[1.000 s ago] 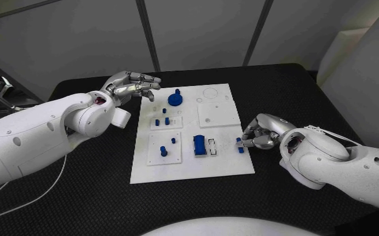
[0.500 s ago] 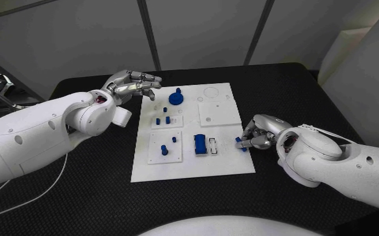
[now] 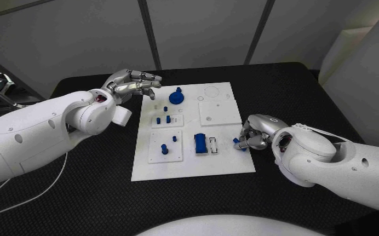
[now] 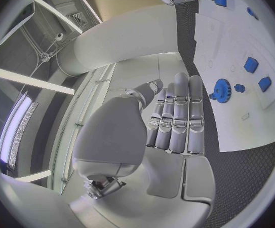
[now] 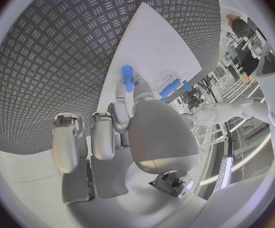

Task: Assemble the parts on the task board

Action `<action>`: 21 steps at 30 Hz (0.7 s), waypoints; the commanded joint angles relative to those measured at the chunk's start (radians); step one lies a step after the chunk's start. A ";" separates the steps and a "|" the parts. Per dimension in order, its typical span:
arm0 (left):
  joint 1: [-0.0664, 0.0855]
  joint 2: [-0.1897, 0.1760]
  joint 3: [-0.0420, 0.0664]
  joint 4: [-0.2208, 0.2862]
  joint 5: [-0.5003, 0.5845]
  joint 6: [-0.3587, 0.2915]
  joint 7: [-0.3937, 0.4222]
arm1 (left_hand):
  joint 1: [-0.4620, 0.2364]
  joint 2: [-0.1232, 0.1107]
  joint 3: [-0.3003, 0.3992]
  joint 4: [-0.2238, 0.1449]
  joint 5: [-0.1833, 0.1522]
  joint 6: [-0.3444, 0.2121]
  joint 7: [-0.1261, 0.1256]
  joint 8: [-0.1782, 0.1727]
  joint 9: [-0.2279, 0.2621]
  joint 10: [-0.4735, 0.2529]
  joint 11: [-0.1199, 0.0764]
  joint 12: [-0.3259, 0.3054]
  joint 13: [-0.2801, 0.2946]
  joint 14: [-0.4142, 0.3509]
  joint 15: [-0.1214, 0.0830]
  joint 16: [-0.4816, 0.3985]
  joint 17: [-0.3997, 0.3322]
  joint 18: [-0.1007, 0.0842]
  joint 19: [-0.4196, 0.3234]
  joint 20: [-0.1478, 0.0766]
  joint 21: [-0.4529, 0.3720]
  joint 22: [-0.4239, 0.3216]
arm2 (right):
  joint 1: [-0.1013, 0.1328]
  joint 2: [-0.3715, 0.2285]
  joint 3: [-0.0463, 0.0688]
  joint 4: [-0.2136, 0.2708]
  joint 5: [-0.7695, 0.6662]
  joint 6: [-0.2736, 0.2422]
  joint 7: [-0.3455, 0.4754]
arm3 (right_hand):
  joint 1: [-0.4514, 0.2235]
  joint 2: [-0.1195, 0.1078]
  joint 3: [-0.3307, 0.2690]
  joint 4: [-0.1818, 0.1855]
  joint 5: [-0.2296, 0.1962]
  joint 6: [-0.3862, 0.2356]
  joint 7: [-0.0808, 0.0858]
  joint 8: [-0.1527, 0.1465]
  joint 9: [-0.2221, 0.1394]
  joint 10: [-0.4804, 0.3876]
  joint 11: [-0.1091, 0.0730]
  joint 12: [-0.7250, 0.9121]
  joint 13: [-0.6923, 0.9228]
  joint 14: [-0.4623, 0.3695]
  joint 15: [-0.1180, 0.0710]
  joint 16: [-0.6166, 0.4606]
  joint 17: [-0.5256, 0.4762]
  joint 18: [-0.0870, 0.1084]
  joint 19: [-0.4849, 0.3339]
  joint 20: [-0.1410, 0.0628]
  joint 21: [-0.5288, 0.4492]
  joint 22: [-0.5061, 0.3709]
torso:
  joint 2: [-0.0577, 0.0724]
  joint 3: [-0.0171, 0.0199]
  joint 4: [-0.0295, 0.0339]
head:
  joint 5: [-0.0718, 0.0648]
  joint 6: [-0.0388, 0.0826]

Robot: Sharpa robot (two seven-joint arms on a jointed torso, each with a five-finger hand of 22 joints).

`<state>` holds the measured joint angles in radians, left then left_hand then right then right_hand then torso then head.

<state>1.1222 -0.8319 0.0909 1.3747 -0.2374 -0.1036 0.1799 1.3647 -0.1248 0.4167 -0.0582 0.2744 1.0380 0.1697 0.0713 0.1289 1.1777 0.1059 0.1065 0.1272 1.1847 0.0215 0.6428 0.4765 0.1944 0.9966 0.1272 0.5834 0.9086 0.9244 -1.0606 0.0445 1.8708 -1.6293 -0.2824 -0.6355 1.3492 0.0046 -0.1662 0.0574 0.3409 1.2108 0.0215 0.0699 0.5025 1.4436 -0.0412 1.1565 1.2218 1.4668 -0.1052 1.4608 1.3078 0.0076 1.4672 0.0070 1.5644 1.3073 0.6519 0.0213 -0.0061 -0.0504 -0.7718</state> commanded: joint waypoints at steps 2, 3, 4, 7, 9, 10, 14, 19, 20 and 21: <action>0.001 -0.001 0.001 0.002 0.005 0.011 0.008 | 0.001 0.009 -0.005 0.002 0.002 0.000 0.005 -0.004 -0.001 -0.009 0.000 -0.006 0.001 0.005 0.003 -0.003 -0.001 -0.012 -0.002 0.000 -0.003 -0.002 | -0.012 0.007 -0.011 -0.004 -0.044 0.067 -0.050 | 0.023 0.024 -0.002 -0.010 0.021 0.005 0.000 -0.006 -0.013 0.004 -0.011 0.004 0.003 0.067 -0.008 0.005 0.087 -0.008 0.104 -0.008 0.006 0.263 | 0.000 0.0004 0.0005 | 0.001 0.001; 0.001 -0.001 0.001 0.002 0.005 0.011 0.008 | 0.001 0.009 -0.005 0.002 0.002 0.000 0.005 -0.004 -0.001 -0.009 0.000 -0.006 0.001 0.005 0.003 -0.003 -0.001 -0.012 -0.002 0.000 -0.003 -0.002 | -0.012 0.008 -0.011 -0.002 -0.046 0.058 -0.053 | 0.022 0.028 -0.002 -0.012 0.037 0.006 -0.001 -0.006 -0.015 0.005 -0.012 0.004 0.003 0.067 -0.008 0.006 0.088 -0.008 0.104 -0.009 0.006 0.263 | 0.000 0.0003 0.0006 | 0.002 0.001; 0.001 -0.001 0.001 0.002 0.005 0.011 0.008 | 0.001 0.009 -0.005 0.002 0.002 0.000 0.005 -0.004 -0.001 -0.009 0.000 -0.006 0.001 0.005 0.003 -0.003 -0.001 -0.012 -0.002 0.000 -0.003 -0.002 | -0.013 0.009 -0.011 0.000 -0.046 0.049 -0.055 | 0.020 0.031 -0.002 -0.013 0.054 0.007 -0.001 -0.006 -0.017 0.005 -0.012 0.004 0.004 0.067 -0.009 0.006 0.090 -0.008 0.104 -0.009 0.006 0.263 | 0.000 0.0003 0.0008 | 0.003 0.001; 0.001 -0.001 0.001 0.002 0.005 0.010 0.008 | 0.001 0.009 -0.005 0.002 0.002 0.000 0.005 -0.004 -0.001 -0.009 0.000 -0.006 0.001 0.005 0.003 -0.003 -0.001 -0.012 -0.002 0.000 -0.003 -0.002 | -0.012 0.007 -0.010 0.009 -0.021 -0.007 -0.054 | 0.012 0.035 -0.006 -0.012 0.076 0.000 0.000 -0.009 -0.023 0.007 -0.011 0.007 0.008 0.068 -0.009 0.007 0.091 -0.008 0.104 -0.009 0.006 0.263 | -0.001 0.0002 0.0008 | 0.005 0.001; 0.001 -0.001 0.001 0.003 0.005 0.010 0.008 | 0.001 0.009 -0.005 0.002 0.002 0.000 0.005 -0.004 -0.001 -0.009 0.000 -0.006 0.001 0.005 0.003 -0.003 -0.001 -0.012 -0.002 0.000 -0.003 -0.002 | -0.012 0.006 -0.010 0.018 0.010 -0.056 -0.049 | 0.009 0.045 -0.004 -0.012 0.086 -0.007 0.002 -0.009 -0.028 0.010 -0.010 0.013 0.013 0.069 -0.008 0.009 0.095 -0.008 0.104 -0.008 0.006 0.263 | -0.001 -0.0006 0.0009 | 0.005 0.001; 0.001 -0.002 0.001 0.003 0.005 0.010 0.008 | 0.001 0.009 -0.005 0.002 0.002 0.000 0.005 -0.004 -0.001 -0.009 0.000 -0.006 0.001 0.005 0.003 -0.003 -0.001 -0.012 -0.002 0.000 -0.003 -0.002 | -0.012 0.005 -0.010 0.023 0.026 -0.080 -0.044 | 0.010 0.049 -0.002 -0.013 0.091 -0.006 0.001 -0.008 -0.029 0.011 -0.010 0.014 0.014 0.069 -0.008 0.010 0.096 -0.008 0.104 -0.008 0.006 0.263 | -0.001 -0.0010 0.0006 | 0.004 0.001; 0.001 -0.002 0.001 0.004 0.005 0.010 0.007 | 0.001 0.009 -0.005 0.002 0.002 0.000 0.005 -0.004 -0.001 -0.009 0.000 -0.006 0.001 0.005 0.003 -0.003 -0.001 -0.012 -0.002 0.000 -0.003 -0.002 | -0.012 0.007 -0.010 0.038 0.096 -0.160 -0.021 | 0.011 0.054 0.000 -0.016 0.105 -0.002 -0.001 -0.006 -0.031 0.010 -0.011 0.013 0.014 0.069 -0.008 0.010 0.096 -0.008 0.104 -0.008 0.006 0.263 | 0.000 -0.0015 0.0012 | 0.006 0.003; 0.001 -0.004 0.001 0.005 0.005 0.011 0.005 | 0.001 0.009 -0.005 0.002 0.003 0.000 0.005 -0.004 -0.001 -0.009 0.000 -0.006 0.001 0.005 0.003 -0.003 -0.001 -0.012 -0.002 0.000 -0.003 -0.002 | -0.012 0.013 -0.010 0.050 0.170 -0.250 0.014 | 0.005 0.057 -0.001 -0.015 0.114 0.000 -0.001 -0.005 -0.033 0.010 -0.011 0.011 0.013 0.069 -0.009 0.009 0.095 -0.008 0.104 -0.009 0.006 0.263 | 0.001 -0.0006 0.0009 | 0.008 0.000; 0.001 -0.005 0.001 0.006 0.005 0.013 0.003 | 0.002 0.010 -0.006 0.001 0.003 0.000 0.005 -0.004 -0.001 -0.009 0.000 -0.006 0.002 0.010 0.002 -0.001 0.000 -0.012 0.001 0.000 -0.003 -0.002 | -0.012 0.015 -0.010 0.051 0.179 -0.262 0.020 | 0.002 0.057 -0.002 -0.014 0.115 0.000 0.000 -0.006 -0.033 0.011 -0.011 0.012 0.014 0.069 -0.009 0.010 0.096 -0.008 0.104 -0.009 0.006 0.263 | 0.001 -0.0007 0.0008 | 0.008 0.000; 0.001 -0.006 0.001 0.007 0.005 0.015 0.001 | 0.003 0.012 -0.007 0.000 0.004 0.000 0.005 -0.004 -0.001 -0.009 -0.001 -0.006 0.003 0.020 0.001 0.004 0.003 -0.011 0.008 -0.001 0.000 -0.001 | -0.011 0.018 -0.010 0.052 0.189 -0.271 0.025 | -0.001 0.057 -0.003 -0.013 0.116 0.000 0.000 -0.006 -0.034 0.011 -0.011 0.013 0.015 0.069 -0.009 0.010 0.097 -0.008 0.104 -0.009 0.006 0.263 | 0.001 -0.0007 0.0006 | 0.008 0.000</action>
<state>1.1217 -0.8367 0.0909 1.3778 -0.2374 -0.1024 0.1789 1.3649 -0.1247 0.4167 -0.0581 0.2744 1.0380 0.1697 0.0713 0.1289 1.1777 0.1059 0.1065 0.1288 1.1955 0.0240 0.6429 0.4775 0.1945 0.9966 0.1272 0.5834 0.9078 0.9115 -1.0451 0.0343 1.9182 -1.5216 -0.4534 -0.6489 1.3366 0.0405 -0.1665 0.0467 0.4505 1.2082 0.0237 0.0609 0.4692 1.4435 -0.0413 1.1680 1.2361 1.4667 -0.1048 1.4660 1.3077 0.0074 1.4672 0.0070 1.5644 1.3073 0.6522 0.0203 -0.0051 -0.0423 -0.7709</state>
